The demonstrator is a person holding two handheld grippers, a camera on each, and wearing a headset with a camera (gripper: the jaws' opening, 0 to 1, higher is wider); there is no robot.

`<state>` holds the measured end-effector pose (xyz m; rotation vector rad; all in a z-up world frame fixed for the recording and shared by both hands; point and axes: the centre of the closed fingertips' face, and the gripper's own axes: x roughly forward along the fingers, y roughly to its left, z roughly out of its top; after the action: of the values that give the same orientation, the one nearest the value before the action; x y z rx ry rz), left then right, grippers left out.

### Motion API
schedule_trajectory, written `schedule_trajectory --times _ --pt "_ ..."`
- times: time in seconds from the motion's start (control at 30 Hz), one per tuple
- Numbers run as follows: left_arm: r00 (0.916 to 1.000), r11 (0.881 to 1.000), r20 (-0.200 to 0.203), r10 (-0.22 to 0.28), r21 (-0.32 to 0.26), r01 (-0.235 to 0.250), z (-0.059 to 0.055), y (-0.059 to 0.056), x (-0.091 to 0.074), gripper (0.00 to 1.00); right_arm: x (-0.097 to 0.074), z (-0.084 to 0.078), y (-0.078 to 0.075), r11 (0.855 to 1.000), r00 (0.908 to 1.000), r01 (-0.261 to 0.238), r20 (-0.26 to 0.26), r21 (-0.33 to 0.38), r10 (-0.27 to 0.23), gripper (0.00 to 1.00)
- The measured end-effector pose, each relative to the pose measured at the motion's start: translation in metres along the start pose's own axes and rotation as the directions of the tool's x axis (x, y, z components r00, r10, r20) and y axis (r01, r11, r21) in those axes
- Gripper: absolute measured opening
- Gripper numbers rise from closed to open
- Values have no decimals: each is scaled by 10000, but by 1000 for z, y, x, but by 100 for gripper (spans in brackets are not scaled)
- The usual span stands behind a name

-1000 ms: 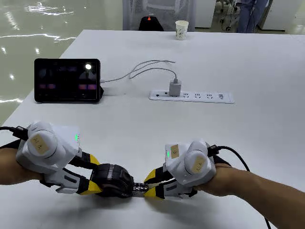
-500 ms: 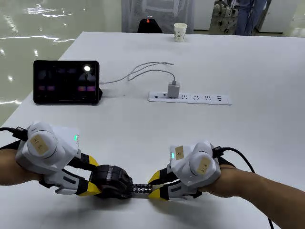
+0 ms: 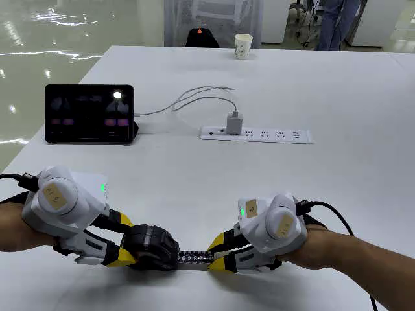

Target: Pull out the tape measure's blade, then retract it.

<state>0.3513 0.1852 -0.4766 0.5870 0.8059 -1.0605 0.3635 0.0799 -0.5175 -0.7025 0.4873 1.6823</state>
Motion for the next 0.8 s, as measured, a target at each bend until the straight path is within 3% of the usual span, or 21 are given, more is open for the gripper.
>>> schedule_trajectory --times 0.8 --pt "10000 9999 -45 34 -127 -34 0 0 0 23 -16 -14 2 9998 9997 151 -173 103 -149 9"
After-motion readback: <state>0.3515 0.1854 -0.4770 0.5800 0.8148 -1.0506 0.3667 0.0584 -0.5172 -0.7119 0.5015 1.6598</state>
